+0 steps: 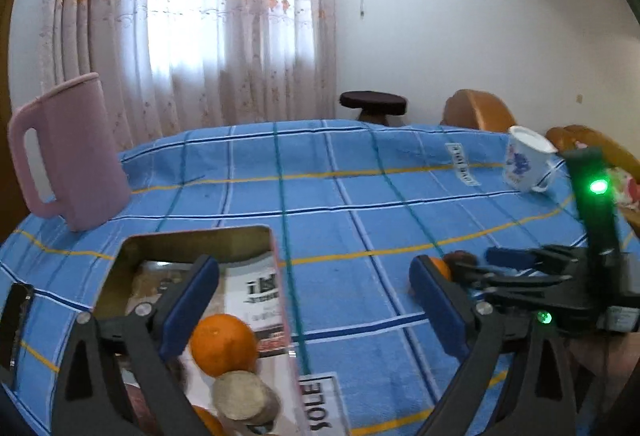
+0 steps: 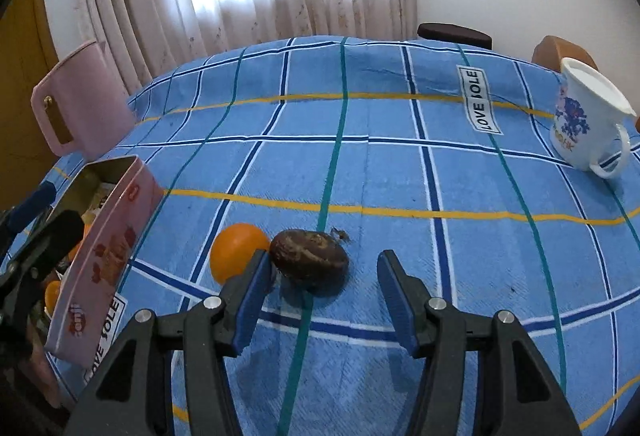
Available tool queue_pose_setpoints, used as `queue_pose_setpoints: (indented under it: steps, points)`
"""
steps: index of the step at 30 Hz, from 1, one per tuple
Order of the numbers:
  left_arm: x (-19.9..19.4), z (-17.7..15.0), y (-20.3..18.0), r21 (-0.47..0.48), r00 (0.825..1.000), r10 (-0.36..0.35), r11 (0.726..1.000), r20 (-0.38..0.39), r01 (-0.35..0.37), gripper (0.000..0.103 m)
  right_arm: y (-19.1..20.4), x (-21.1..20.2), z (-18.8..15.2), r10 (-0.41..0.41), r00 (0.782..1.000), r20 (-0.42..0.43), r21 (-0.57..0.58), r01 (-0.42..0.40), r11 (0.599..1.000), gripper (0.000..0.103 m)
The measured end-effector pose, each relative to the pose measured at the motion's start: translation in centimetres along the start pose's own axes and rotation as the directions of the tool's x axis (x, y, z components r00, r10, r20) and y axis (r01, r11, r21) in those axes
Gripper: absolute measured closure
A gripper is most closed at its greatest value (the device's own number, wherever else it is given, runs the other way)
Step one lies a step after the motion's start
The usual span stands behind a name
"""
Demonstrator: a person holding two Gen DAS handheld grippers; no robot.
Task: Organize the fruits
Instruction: 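Grasp the brown fruit with the right tool while the left tool grasps an orange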
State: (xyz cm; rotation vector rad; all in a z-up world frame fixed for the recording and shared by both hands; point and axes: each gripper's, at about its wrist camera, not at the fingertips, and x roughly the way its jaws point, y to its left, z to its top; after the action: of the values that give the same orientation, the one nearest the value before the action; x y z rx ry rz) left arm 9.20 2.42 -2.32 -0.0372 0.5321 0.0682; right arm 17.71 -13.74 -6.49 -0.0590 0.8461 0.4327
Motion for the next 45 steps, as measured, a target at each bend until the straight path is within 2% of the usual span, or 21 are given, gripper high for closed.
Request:
queue_pose_setpoints:
  steps: [1, 3, 6, 12, 18, 23, 27, 30, 34, 38, 40, 45]
  points:
    - [0.0, 0.0, -0.3, 0.005, 1.0, -0.005, 1.0, 0.003, 0.005, 0.005, 0.2, 0.4, 0.0, 0.009, 1.0, -0.023, -0.008, -0.01, 1.0, 0.063]
    - [-0.1, -0.1, -1.3, 0.033, 1.0, -0.022, 0.999, 0.005, 0.022, 0.005, 0.3, 0.8, 0.0, 0.024, 0.999, -0.04, -0.009, -0.025, 1.0, 0.064]
    - [0.2, -0.1, -2.6, 0.068, 0.999, -0.047, 0.997, -0.006, 0.047, 0.004, 0.0, 0.3, -0.2, 0.042, 0.999, -0.021, -0.002, -0.042, 0.999, 0.066]
    - [1.6, 0.2, -4.1, 0.08, 0.995, -0.085, 0.993, -0.057, 0.089, 0.004, -0.8, -1.8, -0.9, -0.023, 0.999, 0.04, -0.015, 0.023, 1.0, 0.075]
    - [3.4, -0.2, -5.3, 0.083, 0.989, -0.099, 0.991, -0.114, 0.108, 0.004, -1.8, -3.5, -2.6, -0.038, 0.999, 0.03, -0.049, 0.04, 0.998, 0.075]
    - [5.3, -0.2, -6.6, 0.087, 0.979, -0.113, 0.988, -0.17, 0.129, 0.005, -2.8, -4.2, -2.9, -0.039, 0.998, 0.043, -0.023, 0.04, 0.999, 0.075]
    - [6.8, 0.1, -6.6, 0.065, 0.968, -0.121, 0.988, -0.218, 0.138, 0.02, -3.1, -4.4, -2.9, -0.055, 0.997, 0.06, -0.01, 0.056, 0.998, 0.075]
    - [7.9, 0.0, -6.6, 0.044, 0.953, -0.144, 0.986, -0.268, 0.161, 0.034, -3.1, -4.6, -2.9, -0.056, 0.996, 0.071, -0.007, 0.057, 0.998, 0.074]
    - [8.5, -0.1, -6.9, 0.031, 0.939, -0.169, 0.982, -0.3, 0.187, 0.043, -3.1, -4.6, -2.9, -0.052, 0.996, 0.073, 0.0, 0.052, 0.999, 0.074]
    - [9.0, 0.0, -6.7, -0.001, 0.93, -0.202, 0.977, -0.308, 0.212, 0.045, -2.9, -4.4, -2.8, -0.052, 0.996, 0.069, -0.006, 0.053, 0.999, 0.073]
    - [8.9, 0.1, -6.5, -0.015, 0.922, -0.237, 0.97, -0.305, 0.244, 0.066, -2.8, -4.4, -2.8, -0.053, 0.996, 0.07, -0.008, 0.054, 0.999, 0.072]
    - [8.4, 0.0, -6.3, 0.01, 0.922, -0.243, 0.966, -0.303, 0.258, 0.066, -2.4, -4.5, -2.8, -0.065, 0.995, 0.076, -0.021, 0.067, 0.998, 0.072]
